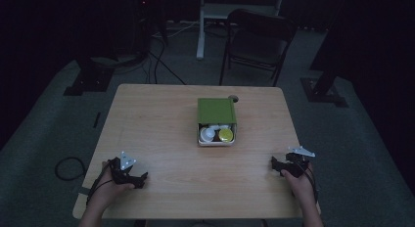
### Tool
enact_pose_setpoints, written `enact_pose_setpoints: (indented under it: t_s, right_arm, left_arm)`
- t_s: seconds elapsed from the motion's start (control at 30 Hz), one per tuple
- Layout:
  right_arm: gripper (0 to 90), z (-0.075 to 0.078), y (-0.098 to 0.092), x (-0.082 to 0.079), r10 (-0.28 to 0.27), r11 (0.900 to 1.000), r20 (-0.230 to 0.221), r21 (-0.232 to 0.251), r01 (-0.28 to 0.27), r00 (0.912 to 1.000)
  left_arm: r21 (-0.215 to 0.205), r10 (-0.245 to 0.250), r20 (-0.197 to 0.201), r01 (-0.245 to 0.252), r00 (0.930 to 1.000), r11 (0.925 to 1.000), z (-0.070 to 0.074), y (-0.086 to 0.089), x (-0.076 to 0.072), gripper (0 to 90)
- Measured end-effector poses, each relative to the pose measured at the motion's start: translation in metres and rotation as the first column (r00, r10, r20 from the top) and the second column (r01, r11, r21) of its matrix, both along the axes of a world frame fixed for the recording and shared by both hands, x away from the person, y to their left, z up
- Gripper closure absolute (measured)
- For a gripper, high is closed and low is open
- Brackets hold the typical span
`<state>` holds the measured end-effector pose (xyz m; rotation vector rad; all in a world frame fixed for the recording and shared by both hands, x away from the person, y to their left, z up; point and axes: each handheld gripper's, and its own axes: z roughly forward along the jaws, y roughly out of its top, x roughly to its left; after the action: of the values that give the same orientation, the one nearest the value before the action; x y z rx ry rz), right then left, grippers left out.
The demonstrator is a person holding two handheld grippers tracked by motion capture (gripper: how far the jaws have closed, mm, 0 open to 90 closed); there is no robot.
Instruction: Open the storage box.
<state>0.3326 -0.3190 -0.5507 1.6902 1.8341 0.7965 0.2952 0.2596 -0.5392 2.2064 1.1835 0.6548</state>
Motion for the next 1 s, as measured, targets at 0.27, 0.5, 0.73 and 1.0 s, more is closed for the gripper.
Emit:
enact_pose_setpoints:
  t_s: [0.27,0.5,0.73,1.0]
  right_arm:
    - [10.8,0.0,0.0,0.0,0.0,1.0,0.0,0.0,0.0,1.0]
    - [10.8,0.0,0.0,0.0,0.0,1.0,0.001,0.0,0.0,1.0]
    - [10.8,0.0,0.0,0.0,0.0,1.0,0.001,0.0,0.0,1.0]
    - [10.8,0.0,0.0,0.0,0.0,1.0,0.0,0.0,0.0,1.0]
  left_arm:
    - [-0.003,-0.053,0.014,0.053,0.9985,0.9986,0.002,-0.016,0.003,1.2]
    - [0.006,-0.119,0.016,0.119,0.9928,0.9929,0.006,-0.028,0.007,1.2]
    - [0.027,-0.184,0.035,0.183,0.9823,0.9828,0.012,-0.047,0.01,1.2]
    - [0.045,-0.242,0.078,0.239,0.9673,0.9701,0.017,-0.074,0.014,1.3]
